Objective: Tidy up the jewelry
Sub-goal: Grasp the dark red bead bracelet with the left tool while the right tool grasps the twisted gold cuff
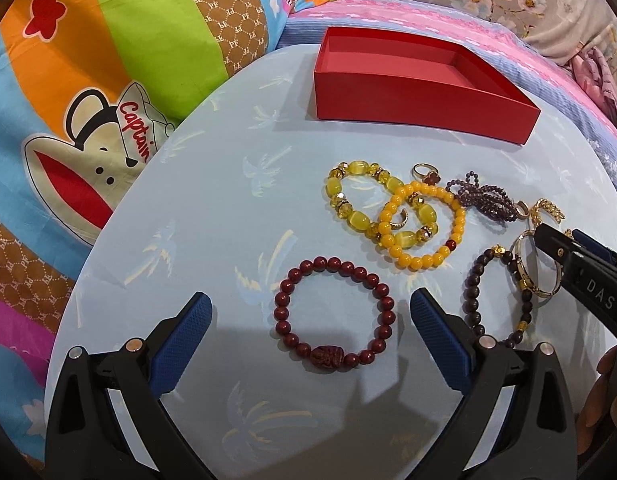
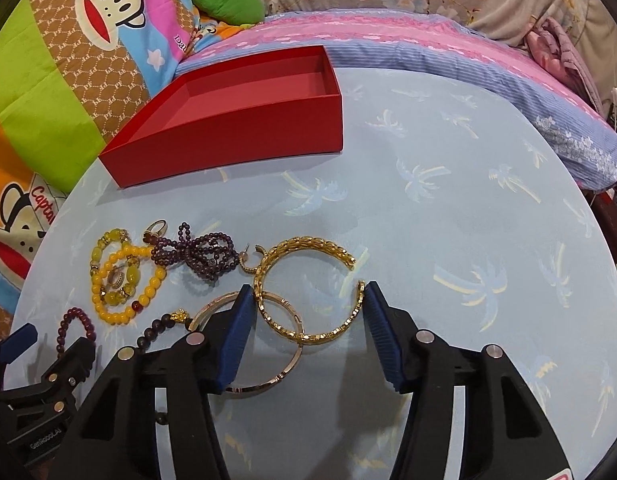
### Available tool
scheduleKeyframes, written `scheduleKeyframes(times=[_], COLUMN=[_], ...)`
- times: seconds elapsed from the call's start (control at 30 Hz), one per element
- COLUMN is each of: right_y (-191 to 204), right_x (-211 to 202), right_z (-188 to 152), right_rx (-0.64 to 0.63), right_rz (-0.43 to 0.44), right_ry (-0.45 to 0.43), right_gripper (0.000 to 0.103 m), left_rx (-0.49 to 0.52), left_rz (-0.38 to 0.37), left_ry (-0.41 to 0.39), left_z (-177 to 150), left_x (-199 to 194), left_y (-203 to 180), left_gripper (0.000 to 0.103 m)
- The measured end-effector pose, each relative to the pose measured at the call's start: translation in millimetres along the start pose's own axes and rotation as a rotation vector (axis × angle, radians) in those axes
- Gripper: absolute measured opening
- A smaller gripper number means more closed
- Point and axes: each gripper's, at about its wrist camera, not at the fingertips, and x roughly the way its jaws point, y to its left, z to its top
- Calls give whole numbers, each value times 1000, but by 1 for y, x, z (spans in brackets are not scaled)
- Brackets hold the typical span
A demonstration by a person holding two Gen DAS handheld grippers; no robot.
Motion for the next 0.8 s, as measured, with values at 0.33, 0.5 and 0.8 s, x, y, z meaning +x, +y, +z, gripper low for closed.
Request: scheduleKeyframes(times=[0.33,0.5,0.8], right_y=[-4,-13,-12], right_x=[-25,-34,-45], right_z=[-7,-16,-28], right_rx=[0,17,6], right_rz=[8,9,25], right_ry=[-37,-29,-26], right_gripper=[54,54,54], left_rx=[23,47,-38], left_rz=[-7,-17,-11], left_ry=[-18,-24,22], left_z=[-2,-5,-6], left_x=[-10,-14,-4], left_y=[-5,-12,11], left_gripper=[95,95,95])
